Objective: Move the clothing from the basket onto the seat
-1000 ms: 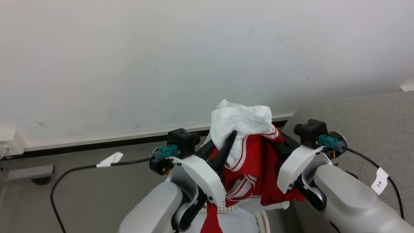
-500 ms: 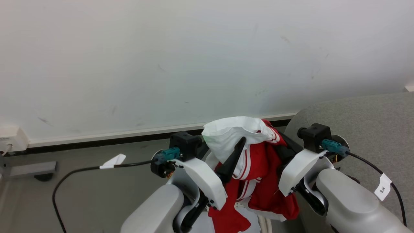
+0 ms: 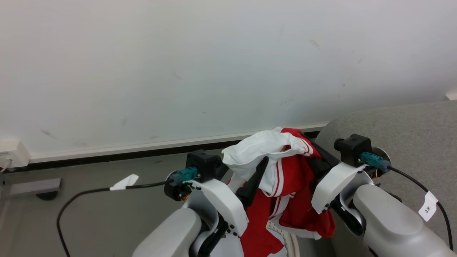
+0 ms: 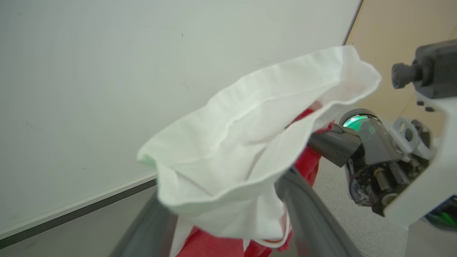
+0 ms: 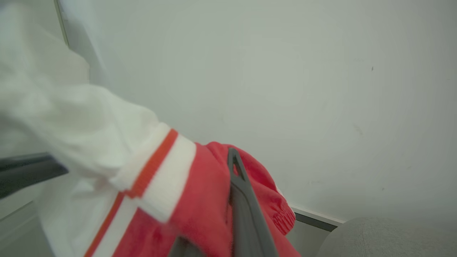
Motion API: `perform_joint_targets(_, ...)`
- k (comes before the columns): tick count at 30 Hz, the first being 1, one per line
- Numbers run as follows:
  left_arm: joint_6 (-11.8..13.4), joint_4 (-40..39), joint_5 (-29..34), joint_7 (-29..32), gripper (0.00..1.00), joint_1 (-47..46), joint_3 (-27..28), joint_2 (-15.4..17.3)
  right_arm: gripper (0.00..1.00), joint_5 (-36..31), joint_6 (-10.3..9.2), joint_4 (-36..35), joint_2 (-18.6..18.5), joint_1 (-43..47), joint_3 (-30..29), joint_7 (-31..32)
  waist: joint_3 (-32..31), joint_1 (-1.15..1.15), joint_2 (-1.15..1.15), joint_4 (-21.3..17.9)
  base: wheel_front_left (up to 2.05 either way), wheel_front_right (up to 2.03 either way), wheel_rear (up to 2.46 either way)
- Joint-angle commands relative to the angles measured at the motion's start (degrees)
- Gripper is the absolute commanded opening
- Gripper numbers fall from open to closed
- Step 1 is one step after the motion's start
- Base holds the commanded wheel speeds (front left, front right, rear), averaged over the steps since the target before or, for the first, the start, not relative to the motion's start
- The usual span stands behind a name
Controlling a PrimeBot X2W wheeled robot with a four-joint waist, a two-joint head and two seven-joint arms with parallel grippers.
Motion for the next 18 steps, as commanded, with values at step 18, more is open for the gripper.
perform_joint_targets(18, 0.7, -0.6, -1.6, 0.4, 1.00, 2.1, -0.2, 2.0, 0.00, -3.4, -0.12, -1.4, -3.4, 0.9, -6.5, -0.3, 0.5, 0.00, 0.00, -2.6, 0.00, 0.00, 0.00)
